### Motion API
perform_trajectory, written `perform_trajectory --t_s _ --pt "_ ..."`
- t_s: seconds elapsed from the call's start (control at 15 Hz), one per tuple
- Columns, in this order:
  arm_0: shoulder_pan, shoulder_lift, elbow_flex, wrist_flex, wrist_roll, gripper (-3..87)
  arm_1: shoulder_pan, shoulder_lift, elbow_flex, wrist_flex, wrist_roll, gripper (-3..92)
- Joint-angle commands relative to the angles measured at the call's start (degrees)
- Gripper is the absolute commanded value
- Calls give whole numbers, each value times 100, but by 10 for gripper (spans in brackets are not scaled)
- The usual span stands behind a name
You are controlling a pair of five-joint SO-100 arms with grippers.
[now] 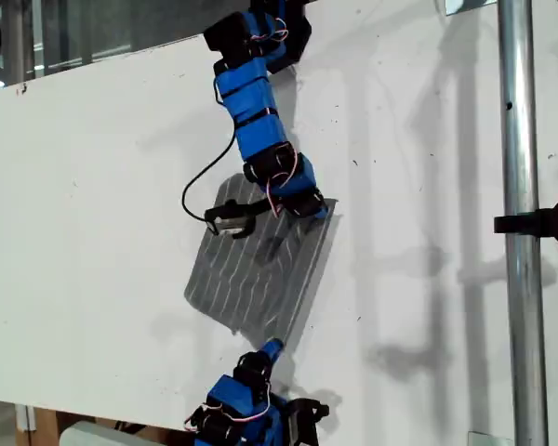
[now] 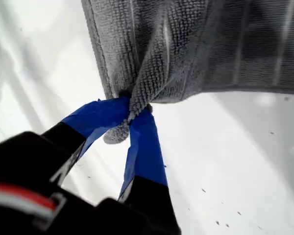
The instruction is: Grasp corners of a towel and fold twice.
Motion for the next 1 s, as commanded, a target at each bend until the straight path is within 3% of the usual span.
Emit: perform_trajectory --t_s 0.0,0.4,0.73,0.93 --pt "-1433 -53 -352 -123 1230 -29 791 1160 721 325 18 -3" --pt "-3665 -1696 -1266 -1670 3894 -29 2531 2364 2215 633 -325 -3" --pt "-4324 -3164 -2417 -2391 4772 -29 3709 2777 2364 352 -1187 -3" --pt "-4597 -3797 -3111 -2470 5027 -29 4438 3111 2391 272 -1907 -3"
